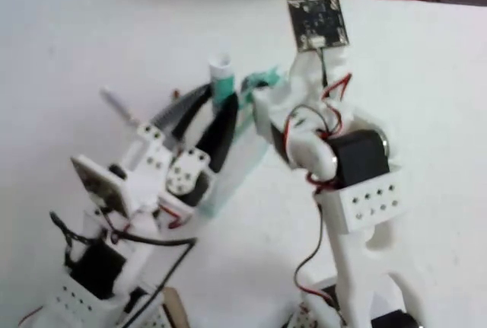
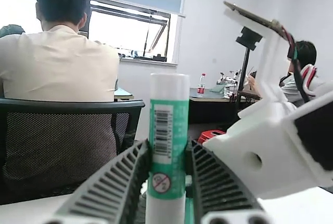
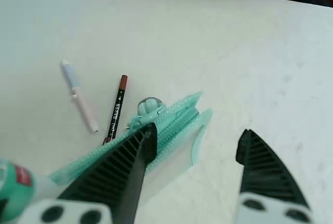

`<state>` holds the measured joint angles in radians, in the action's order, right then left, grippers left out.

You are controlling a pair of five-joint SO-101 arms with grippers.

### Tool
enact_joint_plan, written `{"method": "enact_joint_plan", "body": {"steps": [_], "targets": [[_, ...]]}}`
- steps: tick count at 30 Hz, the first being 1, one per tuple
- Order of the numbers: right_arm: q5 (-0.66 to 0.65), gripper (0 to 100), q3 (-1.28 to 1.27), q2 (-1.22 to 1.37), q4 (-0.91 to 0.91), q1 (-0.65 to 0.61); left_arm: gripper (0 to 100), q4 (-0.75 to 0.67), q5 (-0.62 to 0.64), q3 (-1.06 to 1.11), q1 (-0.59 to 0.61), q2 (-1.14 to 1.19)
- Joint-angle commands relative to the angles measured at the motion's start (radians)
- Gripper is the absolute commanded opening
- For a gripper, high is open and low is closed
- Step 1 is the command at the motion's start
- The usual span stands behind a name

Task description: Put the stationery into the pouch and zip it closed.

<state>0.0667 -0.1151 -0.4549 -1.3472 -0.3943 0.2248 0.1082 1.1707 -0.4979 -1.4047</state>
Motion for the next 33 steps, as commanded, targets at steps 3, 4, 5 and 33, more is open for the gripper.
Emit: {"method": "enact_joint_plan", "body": {"steps": [3,4,5,33], "targets": [[-0.015,24.7,-0.04,0.016,-0.005,0.007,9,0.014,-0.017,0.003,-0.015,0.025],[-0.015,24.7,-0.04,0.016,-0.005,0.007,9,0.014,-0.018,0.006,-0.015,0.025],[-0.015,24.7,-0.04,0.016,-0.005,0.007,10,0.014,-0.018,0.006,-0.01,0.025],[-0.015,24.7,-0.04,0.016,-0.007,0.007,18,0.157,-0.029,-0.015,-0.004,0.021]]}}
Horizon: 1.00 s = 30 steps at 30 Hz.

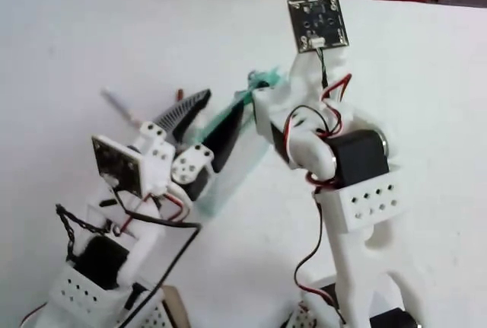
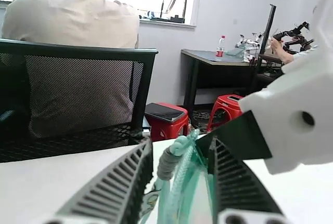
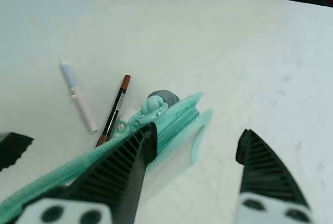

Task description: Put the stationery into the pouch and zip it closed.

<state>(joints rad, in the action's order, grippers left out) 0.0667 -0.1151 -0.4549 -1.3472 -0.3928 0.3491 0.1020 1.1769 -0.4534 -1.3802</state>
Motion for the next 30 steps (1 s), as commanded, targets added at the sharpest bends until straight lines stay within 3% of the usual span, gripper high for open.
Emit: {"method": "enact_joint_plan", "body": {"steps": [1,3,10,13,20,30], "targets": [[-0.015,24.7,-0.04,0.016,-0.007,0.007,18,0.041,-0.048,-0.029,-0.053,-0.005],[-0.015,24.7,-0.04,0.016,-0.007,0.007,18,0.086,-0.087,-0.083,-0.013,-0.015],[-0.017,24.7,-0.04,0.015,-0.012,0.059,18,0.385,-0.043,-0.367,0.377,-0.048],[-0.015,24.7,-0.04,0.015,-0.013,0.071,18,0.454,-0.046,-0.419,0.461,-0.01],[-0.015,19.3,-0.04,0.015,-0.022,0.068,18,0.523,-0.16,-0.491,0.483,0.274],[-0.015,20.0,-0.04,0.015,-0.024,0.068,18,0.532,-0.152,-0.565,0.401,0.863]]}}
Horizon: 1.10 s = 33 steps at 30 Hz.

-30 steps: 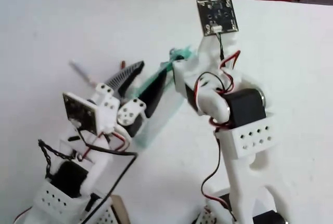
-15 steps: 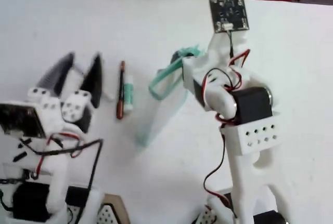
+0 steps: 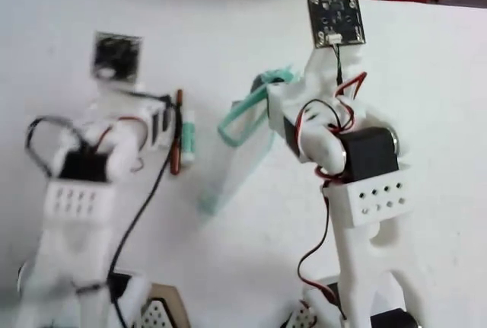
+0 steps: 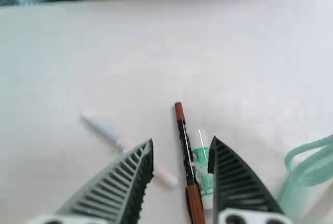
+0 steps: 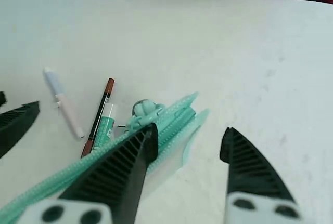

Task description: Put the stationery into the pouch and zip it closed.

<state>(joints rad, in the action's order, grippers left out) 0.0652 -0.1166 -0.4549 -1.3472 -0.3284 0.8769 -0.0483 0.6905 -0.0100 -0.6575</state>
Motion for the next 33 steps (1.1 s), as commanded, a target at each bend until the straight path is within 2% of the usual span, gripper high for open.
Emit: {"method": "enact_joint_plan", "body": {"steps": [1,6,14,19,24,33], "targets": [[-0.014,20.0,-0.038,0.015,-0.024,0.004,18,0.005,0.006,-0.098,-0.048,0.196],[-0.014,19.9,-0.038,0.015,-0.024,0.004,18,0.002,0.104,-0.256,-0.008,0.449],[-0.014,19.9,-0.038,0.015,-0.025,0.004,18,0.006,0.11,-0.597,0.041,0.901],[-0.014,19.9,-0.038,0.015,-0.025,0.004,12,0.017,0.175,-0.842,0.045,1.144],[-0.014,19.9,-0.038,0.015,-0.025,0.004,19,0.161,0.143,-1.059,0.015,1.282],[-0.014,19.9,-0.038,0.015,-0.025,0.004,18,0.313,0.141,-1.336,0.013,1.512]]}}
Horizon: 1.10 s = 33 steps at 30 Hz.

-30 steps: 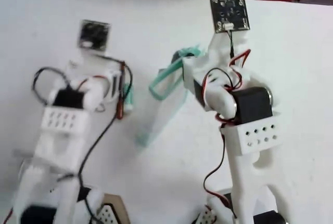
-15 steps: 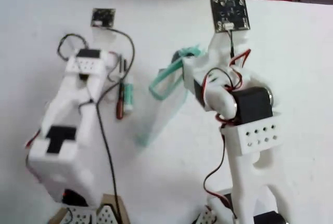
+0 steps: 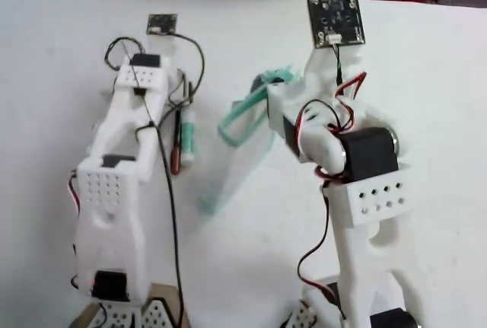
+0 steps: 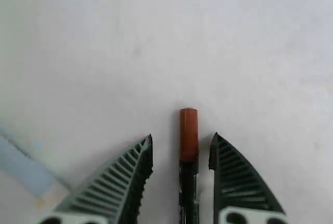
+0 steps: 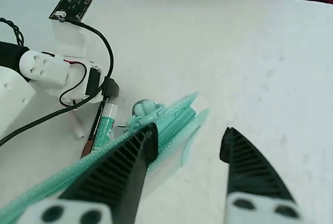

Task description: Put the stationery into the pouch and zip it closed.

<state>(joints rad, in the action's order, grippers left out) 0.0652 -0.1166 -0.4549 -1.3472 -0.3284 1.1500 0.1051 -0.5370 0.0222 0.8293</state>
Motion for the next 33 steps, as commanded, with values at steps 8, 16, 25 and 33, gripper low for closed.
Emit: {"method": "enact_joint_plan", "body": {"steps": [8,16,25,33], "targets": [[-0.014,19.9,-0.038,0.015,-0.025,0.004,3,0.242,-0.029,-0.353,-0.024,0.137],[-0.014,19.9,-0.038,0.015,-0.025,0.004,2,0.462,-0.074,-0.628,-0.033,0.139],[-0.012,19.9,-0.038,0.015,-0.024,0.004,2,0.641,-0.072,-1.046,-0.022,0.084],[-0.014,19.9,-0.038,0.016,-0.022,0.004,2,0.643,-0.072,-0.916,-0.074,-0.272]]}}
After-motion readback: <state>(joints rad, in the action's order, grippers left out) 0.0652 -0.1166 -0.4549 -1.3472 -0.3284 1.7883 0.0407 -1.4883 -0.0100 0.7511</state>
